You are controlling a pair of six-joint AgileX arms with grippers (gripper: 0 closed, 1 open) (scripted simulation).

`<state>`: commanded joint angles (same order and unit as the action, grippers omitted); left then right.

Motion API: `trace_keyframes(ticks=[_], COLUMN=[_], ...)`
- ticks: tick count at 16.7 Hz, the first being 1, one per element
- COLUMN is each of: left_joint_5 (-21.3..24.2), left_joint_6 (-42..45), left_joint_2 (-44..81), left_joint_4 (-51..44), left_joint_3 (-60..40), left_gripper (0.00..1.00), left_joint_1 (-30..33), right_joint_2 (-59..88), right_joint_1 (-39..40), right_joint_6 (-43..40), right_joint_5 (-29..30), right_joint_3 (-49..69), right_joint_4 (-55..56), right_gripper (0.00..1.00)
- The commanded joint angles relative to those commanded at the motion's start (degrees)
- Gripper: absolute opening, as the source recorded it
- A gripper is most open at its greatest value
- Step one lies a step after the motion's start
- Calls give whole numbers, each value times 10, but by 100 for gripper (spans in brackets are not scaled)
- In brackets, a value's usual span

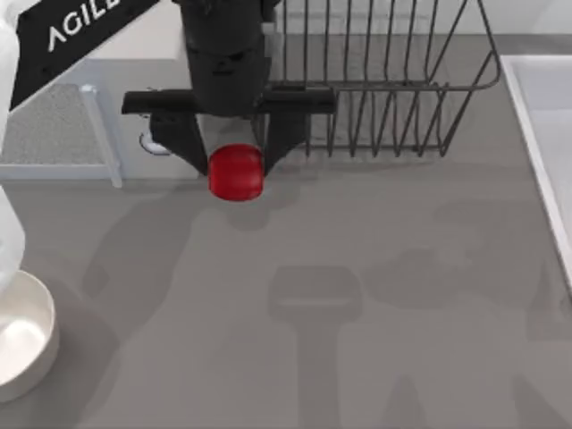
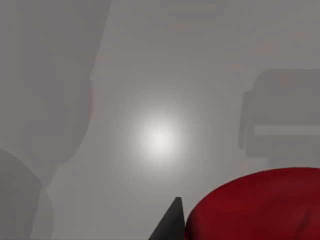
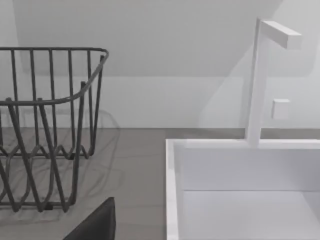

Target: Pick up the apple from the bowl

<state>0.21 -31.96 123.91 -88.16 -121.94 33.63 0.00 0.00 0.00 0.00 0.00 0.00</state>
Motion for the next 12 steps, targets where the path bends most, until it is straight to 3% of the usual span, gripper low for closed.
trace_keyframes(ticks=[7,12], left_joint_5=[0,0], left_joint_6=[-6,-5], left_joint_2=[7,7], left_joint_4=[12,129], left_joint_3=[6,120], left_gripper=[0,0], left_joint_1=[5,5], right_joint_2=[0,0], right_joint_1=[0,0], right_joint_6=[0,0], right_joint_5=[0,0], right_joint_3=[0,0], right_joint_4=[0,0], right_gripper=[100,100])
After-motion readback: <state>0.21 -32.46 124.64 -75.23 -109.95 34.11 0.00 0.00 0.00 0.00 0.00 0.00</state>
